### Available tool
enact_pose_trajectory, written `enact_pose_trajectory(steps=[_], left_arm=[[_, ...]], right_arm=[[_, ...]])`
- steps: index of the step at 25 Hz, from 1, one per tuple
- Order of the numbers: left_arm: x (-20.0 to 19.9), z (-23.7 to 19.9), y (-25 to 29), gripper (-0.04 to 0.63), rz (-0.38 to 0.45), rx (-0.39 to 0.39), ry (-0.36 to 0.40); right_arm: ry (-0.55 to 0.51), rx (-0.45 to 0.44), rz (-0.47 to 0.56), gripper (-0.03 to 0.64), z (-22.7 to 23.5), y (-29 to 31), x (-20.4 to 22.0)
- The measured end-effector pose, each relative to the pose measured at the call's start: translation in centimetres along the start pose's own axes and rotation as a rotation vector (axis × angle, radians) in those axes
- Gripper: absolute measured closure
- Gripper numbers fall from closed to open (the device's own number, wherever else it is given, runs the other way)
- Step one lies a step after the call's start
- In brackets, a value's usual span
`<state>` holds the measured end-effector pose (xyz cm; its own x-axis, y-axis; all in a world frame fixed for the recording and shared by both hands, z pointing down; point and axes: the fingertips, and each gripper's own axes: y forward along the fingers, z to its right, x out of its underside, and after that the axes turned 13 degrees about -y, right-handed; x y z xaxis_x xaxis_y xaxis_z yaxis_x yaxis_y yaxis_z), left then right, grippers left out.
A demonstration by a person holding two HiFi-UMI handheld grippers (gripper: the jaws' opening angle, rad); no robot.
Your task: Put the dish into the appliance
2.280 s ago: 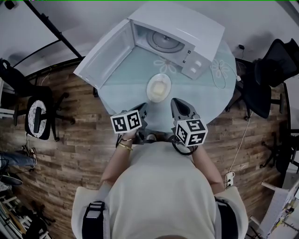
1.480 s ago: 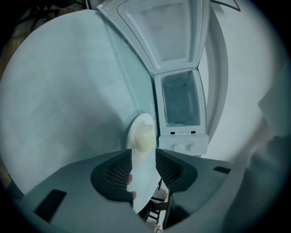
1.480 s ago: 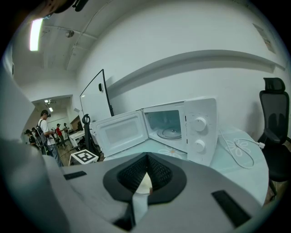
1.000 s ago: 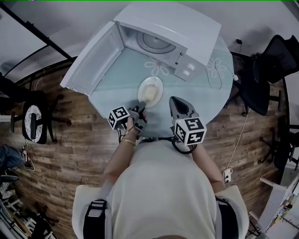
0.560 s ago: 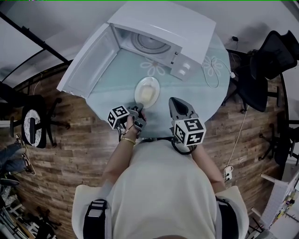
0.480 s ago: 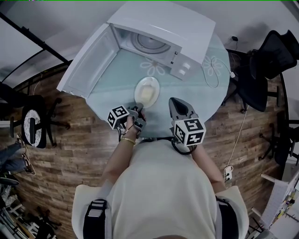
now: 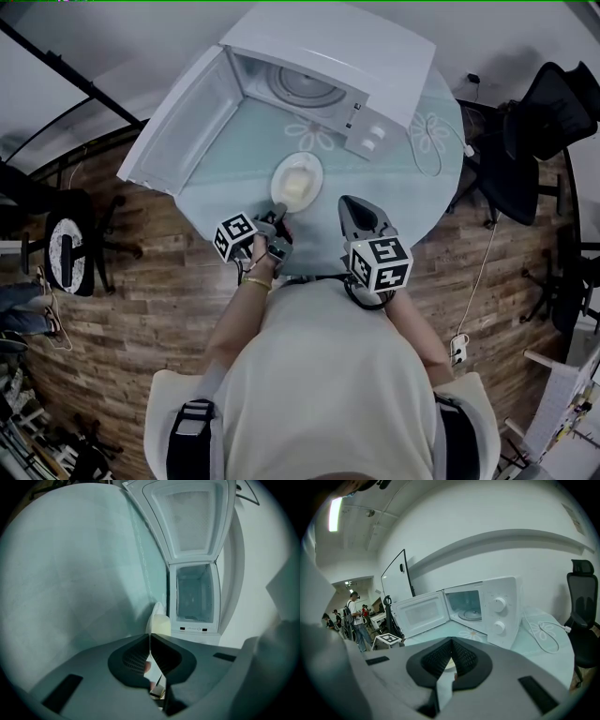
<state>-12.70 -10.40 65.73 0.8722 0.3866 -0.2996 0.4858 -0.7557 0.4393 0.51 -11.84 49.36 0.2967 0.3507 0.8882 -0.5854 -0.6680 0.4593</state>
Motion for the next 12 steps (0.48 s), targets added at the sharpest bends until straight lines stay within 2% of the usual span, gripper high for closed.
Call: enact_pose_trajectory(steps=[5, 12], left_arm=[[-0.5, 1.2, -0.3, 0.572, -0.001, 0.044, 0.017], [-0.9, 2.6, -0.4, 0.572, -0.009, 0.114, -0.006]], right_arm=[[-0.002, -0.007, 0.002, 0.612, -0.3, 0.4, -0.2], [0.002, -0.004, -0.002, 0.612, -0.4, 0.6, -0.1]])
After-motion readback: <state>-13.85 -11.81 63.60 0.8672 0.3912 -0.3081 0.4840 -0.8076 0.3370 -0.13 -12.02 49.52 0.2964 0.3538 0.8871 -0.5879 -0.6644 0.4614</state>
